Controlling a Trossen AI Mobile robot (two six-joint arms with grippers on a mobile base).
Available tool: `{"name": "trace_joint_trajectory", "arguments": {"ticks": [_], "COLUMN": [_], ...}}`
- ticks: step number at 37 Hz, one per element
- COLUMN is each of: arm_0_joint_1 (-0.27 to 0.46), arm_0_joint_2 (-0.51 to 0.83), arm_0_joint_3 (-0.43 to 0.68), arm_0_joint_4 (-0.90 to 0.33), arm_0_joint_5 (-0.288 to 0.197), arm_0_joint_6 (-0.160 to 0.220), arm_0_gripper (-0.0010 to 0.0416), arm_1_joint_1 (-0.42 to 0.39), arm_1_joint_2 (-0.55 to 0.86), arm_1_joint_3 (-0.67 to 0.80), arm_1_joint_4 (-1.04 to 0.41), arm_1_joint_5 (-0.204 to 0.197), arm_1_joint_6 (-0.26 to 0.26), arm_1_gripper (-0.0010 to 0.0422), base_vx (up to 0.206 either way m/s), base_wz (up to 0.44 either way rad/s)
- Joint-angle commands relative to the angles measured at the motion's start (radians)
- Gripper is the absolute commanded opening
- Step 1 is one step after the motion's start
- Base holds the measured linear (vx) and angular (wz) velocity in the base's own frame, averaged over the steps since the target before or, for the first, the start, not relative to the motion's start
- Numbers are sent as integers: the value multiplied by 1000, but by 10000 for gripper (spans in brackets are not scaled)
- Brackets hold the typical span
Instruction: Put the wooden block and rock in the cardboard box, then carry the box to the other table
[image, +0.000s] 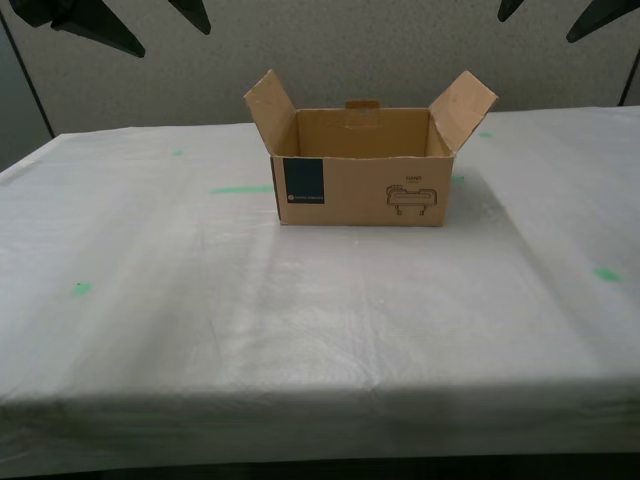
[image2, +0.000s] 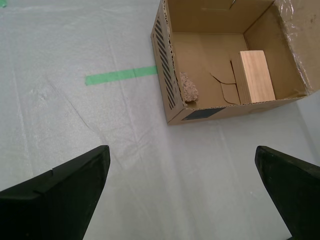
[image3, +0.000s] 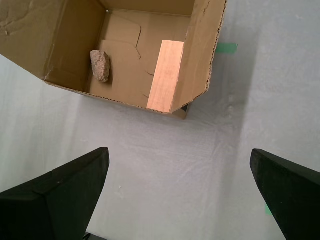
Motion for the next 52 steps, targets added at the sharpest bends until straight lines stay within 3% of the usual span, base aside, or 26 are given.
{"name": "trace_joint_trajectory", "arguments": {"ticks": [1,52], "arm_0_joint_1": [0,0], "arm_0_joint_2": [0,0], "arm_0_joint_3": [1,1], "arm_0_joint_4": [0,0], "arm_0_joint_5": [3,3], "arm_0_joint_6": [2,2], "arm_0_gripper": [393,393], "arm_1_joint_1": [0,0], "arm_1_joint_2": [0,0], "arm_1_joint_3": [1,1], "arm_1_joint_4": [1,1], "arm_1_joint_5": [0,-1], "arm_1_joint_6": [-2,-2], "arm_1_gripper": [398,398], "base_vx": [0,0], "base_wz": [0,0]}}
